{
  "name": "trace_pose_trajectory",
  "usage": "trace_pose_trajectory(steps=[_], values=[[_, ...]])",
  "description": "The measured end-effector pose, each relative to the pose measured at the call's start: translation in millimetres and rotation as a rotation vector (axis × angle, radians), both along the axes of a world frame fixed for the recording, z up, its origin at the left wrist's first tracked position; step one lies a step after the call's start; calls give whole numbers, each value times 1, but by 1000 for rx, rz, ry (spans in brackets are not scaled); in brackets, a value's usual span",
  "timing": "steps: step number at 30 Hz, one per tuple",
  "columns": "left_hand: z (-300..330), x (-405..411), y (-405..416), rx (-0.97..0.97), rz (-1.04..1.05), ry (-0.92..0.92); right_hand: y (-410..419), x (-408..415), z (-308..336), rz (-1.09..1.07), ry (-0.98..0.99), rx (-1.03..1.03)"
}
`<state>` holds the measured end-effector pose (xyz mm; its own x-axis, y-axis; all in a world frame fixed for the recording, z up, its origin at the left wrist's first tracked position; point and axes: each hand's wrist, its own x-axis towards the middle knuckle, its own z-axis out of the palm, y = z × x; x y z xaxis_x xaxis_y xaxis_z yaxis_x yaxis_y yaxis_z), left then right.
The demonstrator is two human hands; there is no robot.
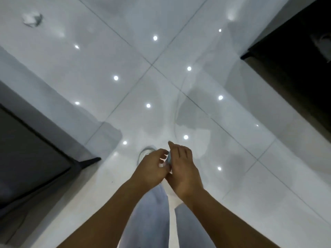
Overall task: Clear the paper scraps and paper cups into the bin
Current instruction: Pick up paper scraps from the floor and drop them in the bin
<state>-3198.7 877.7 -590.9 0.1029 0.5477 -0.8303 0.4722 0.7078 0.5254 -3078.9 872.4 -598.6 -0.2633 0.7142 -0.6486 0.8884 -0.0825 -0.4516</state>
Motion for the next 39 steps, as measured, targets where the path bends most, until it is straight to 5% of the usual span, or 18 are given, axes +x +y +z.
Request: trace_pose_trajectory(steps=[9,27,39], values=[[100,-78,54,28,154,78,66,-96,115,205,28,66],[139,-234,128,-68,655,526,255,-196,151,545,6,18],[137,-277,245,35,763,405,382,-290,156,624,-40,13]])
